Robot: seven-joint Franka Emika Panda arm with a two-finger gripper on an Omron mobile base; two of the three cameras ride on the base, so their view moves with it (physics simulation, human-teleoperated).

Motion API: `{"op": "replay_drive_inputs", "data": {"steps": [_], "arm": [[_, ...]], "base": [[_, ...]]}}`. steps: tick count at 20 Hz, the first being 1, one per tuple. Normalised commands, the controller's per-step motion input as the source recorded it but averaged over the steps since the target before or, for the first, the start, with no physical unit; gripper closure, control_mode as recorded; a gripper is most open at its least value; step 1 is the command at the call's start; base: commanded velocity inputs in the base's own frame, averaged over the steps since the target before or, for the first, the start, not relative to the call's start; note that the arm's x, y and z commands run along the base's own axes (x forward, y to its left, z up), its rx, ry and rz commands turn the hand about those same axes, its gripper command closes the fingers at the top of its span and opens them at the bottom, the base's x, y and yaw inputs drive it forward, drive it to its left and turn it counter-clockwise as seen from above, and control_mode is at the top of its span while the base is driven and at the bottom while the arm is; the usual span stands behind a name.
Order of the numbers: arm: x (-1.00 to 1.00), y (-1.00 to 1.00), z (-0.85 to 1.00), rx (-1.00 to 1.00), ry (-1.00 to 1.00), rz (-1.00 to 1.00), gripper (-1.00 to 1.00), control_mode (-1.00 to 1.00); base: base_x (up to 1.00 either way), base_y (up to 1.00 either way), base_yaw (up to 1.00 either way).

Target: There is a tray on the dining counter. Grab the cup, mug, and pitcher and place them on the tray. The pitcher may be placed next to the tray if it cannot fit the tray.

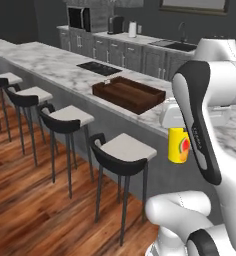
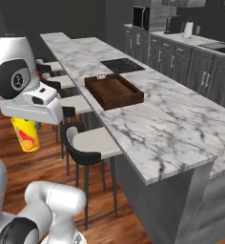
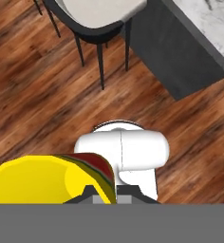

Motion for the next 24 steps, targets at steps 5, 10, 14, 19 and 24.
{"op": "replay_drive_inputs", "data": {"steps": [5,10,14,19,24], "arm": [[0.00,0.00,0.00,0.00,0.00,0.00,1.00,1.00],[0.00,0.00,0.00,0.00,0.00,0.00,1.00,1.00],[0.00,0.00,0.00,0.00,0.00,0.00,1.00,1.00],[0.00,0.00,0.00,0.00,0.00,0.00,1.00,1.00],[0.00,0.00,0.00,0.00,0.00,0.00,1.00,1.00]], "base": [[0.03,0.79,-0.49],[0.13,0.91,-0.49],[0.33,0.96,-0.48],[0.74,0.65,-0.33],[0.93,0.04,-0.17]]}}
